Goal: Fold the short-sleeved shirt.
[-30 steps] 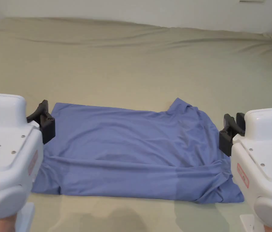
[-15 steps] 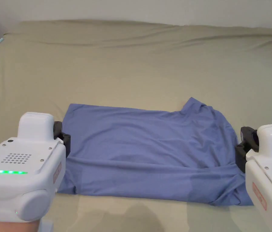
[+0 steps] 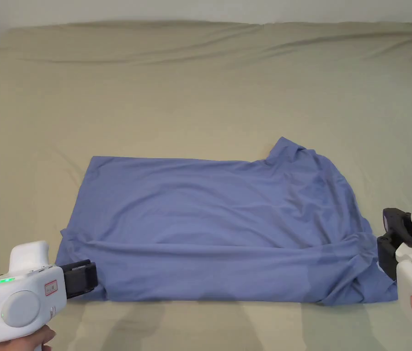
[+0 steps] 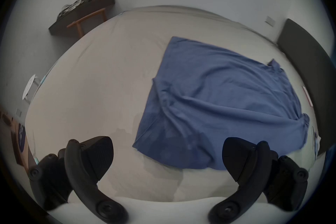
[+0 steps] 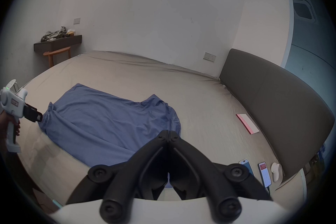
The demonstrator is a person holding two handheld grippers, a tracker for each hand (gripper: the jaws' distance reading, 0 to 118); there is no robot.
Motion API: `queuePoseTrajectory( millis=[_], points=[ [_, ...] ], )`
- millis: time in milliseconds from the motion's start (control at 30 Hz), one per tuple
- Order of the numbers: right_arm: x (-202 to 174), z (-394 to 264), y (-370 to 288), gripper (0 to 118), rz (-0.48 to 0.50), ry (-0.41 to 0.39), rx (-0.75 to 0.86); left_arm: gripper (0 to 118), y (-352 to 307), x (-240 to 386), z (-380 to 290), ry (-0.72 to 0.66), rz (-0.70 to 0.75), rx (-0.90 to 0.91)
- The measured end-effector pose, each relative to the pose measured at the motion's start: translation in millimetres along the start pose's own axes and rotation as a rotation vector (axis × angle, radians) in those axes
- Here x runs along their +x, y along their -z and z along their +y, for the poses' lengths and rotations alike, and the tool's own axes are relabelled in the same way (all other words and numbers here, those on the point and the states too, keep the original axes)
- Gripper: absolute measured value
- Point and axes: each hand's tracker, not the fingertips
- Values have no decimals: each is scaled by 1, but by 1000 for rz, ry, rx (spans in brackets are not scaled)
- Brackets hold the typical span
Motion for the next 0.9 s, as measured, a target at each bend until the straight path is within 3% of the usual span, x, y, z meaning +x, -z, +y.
queuePoseTrajectory(
  millis=[233,333,400,467,500,533,567,633,733,767,800,833,867,900],
  points=[
    [8,-9,1,0,-37,4,-61,114,47,-5,2,3,74,-78],
    [11,-10,3,0,-48,4,-77,95,49,0,-5,10,56,-71],
    [12,-11,5,0,-53,7,-85,90,45,4,-4,39,49,-70],
    [12,-9,8,0,-54,13,-96,71,39,9,-5,53,27,-64],
    [12,-9,11,0,-54,16,-103,55,36,13,-5,83,-11,-61],
    [12,-10,14,0,-56,19,-112,24,32,19,-4,117,-45,-55],
    [12,-10,18,0,-58,20,-128,4,29,26,-4,152,-27,-43],
    [14,-13,29,0,-63,21,-163,4,18,33,-4,221,13,-18],
    [19,-22,49,2,-64,58,-249,4,-3,30,-1,152,-15,39],
    [22,-28,59,14,-59,71,-296,4,-11,27,1,132,-27,55],
    [26,-35,71,35,-49,91,-347,4,-18,25,3,121,-34,64],
    [32,-44,86,73,-27,115,-418,4,-24,21,3,114,-45,71],
    [40,-57,102,99,3,143,-476,4,-30,20,4,113,-60,81],
    [43,-67,115,114,19,182,-505,4,-36,20,4,114,-72,96]
  ],
)
